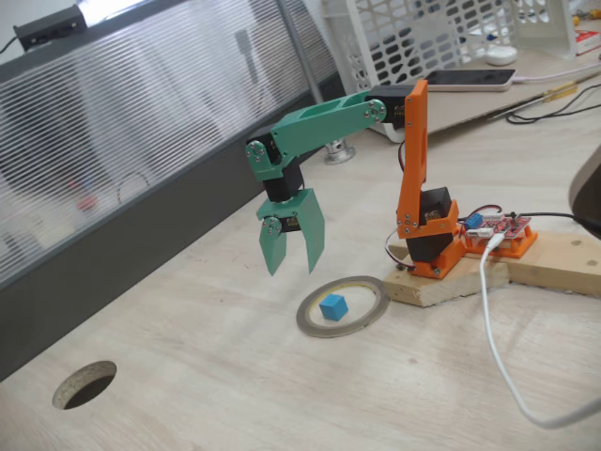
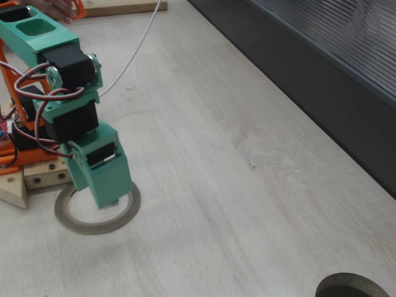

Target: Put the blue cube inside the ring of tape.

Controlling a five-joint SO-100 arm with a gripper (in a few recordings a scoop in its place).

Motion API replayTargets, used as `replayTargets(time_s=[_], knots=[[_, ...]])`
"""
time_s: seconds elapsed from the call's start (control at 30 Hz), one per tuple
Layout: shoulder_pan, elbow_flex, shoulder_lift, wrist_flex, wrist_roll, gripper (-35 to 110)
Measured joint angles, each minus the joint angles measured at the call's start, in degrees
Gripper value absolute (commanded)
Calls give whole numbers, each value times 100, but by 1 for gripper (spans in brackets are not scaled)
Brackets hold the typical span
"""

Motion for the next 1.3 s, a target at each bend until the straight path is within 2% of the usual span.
replayTargets(time_s=[0.1,0.23,0.3,0.67,1.07,1.3], knots=[[0,0,0,0,0,29],[0,-62,0,0,-9,3],[0,-211,0,0,-9,-4],[0,-290,0,79,-18,0],[-18,-176,-26,2487,-9,0],[0,0,-88,3094,0,0]])
